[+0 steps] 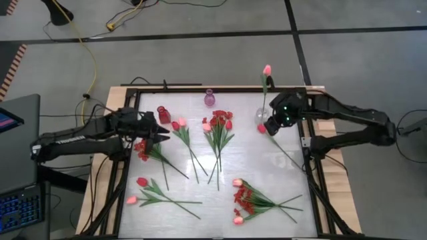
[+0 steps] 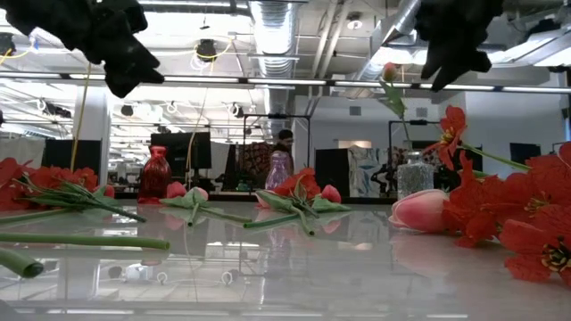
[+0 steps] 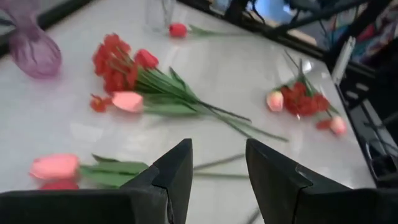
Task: Sort flowers into vase by color
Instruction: Put the bottom left pink tulip into the transparent vase
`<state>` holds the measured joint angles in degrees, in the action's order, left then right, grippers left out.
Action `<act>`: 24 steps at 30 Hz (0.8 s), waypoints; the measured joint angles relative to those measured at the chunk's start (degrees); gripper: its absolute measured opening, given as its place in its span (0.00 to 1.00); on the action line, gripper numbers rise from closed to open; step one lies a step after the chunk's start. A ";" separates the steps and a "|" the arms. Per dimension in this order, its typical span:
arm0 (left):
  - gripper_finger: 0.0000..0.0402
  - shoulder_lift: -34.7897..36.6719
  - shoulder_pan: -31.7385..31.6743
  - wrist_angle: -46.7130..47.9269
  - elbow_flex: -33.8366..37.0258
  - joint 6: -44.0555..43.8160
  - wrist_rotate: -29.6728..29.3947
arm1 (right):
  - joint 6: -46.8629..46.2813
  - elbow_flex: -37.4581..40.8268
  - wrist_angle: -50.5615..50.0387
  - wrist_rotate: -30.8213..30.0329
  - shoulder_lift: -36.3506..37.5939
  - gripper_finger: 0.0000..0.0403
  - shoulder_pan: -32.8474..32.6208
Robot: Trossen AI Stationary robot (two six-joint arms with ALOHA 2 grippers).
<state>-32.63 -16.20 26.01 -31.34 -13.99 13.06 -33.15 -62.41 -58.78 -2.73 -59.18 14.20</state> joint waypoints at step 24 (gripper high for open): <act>0.34 -15.05 33.33 6.37 -1.24 -12.33 -11.45 | -6.88 -0.11 30.17 -0.32 -26.49 0.51 -28.60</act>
<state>-47.68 17.13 32.38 -32.58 -26.33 1.61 -40.03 -62.52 -28.61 -3.05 -85.67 -14.40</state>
